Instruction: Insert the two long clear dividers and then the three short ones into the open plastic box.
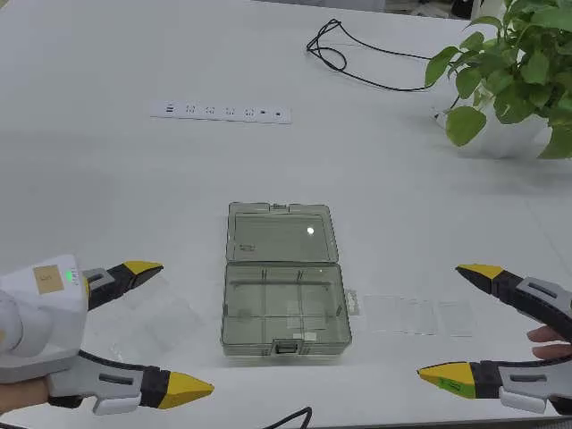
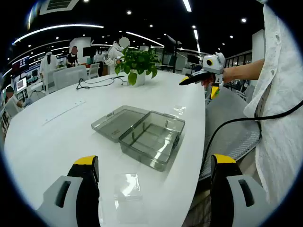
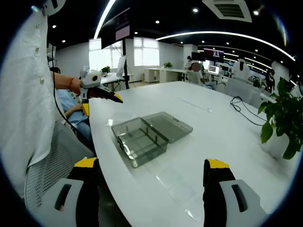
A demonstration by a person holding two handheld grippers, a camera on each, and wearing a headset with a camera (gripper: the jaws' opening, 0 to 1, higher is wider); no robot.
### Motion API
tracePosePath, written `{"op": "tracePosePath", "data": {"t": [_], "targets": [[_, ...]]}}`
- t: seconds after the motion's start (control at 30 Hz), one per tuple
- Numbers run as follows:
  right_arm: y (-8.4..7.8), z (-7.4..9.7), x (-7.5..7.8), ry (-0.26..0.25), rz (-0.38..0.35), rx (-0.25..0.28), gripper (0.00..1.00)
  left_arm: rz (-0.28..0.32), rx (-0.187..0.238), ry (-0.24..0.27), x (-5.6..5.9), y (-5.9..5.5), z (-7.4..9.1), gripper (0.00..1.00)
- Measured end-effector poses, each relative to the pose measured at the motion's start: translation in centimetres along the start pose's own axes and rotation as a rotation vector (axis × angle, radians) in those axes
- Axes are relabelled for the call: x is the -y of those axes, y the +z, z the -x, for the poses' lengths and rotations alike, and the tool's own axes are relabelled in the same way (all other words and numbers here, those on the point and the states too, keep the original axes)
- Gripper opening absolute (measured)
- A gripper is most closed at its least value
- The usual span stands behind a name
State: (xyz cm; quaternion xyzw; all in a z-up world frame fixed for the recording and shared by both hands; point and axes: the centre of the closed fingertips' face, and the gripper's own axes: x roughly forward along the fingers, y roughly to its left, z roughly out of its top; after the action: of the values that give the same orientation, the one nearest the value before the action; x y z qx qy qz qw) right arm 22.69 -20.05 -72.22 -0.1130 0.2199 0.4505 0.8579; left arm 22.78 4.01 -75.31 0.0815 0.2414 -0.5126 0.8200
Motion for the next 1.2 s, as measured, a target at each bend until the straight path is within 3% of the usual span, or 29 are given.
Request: {"op": "tracePosePath", "data": {"t": [1.2], "targets": [[0.14,-0.22,-0.32,0.006,0.000,0.005,0.91,0.000,0.001,-0.010,0.35,0.01,-0.10,1.00]]}}
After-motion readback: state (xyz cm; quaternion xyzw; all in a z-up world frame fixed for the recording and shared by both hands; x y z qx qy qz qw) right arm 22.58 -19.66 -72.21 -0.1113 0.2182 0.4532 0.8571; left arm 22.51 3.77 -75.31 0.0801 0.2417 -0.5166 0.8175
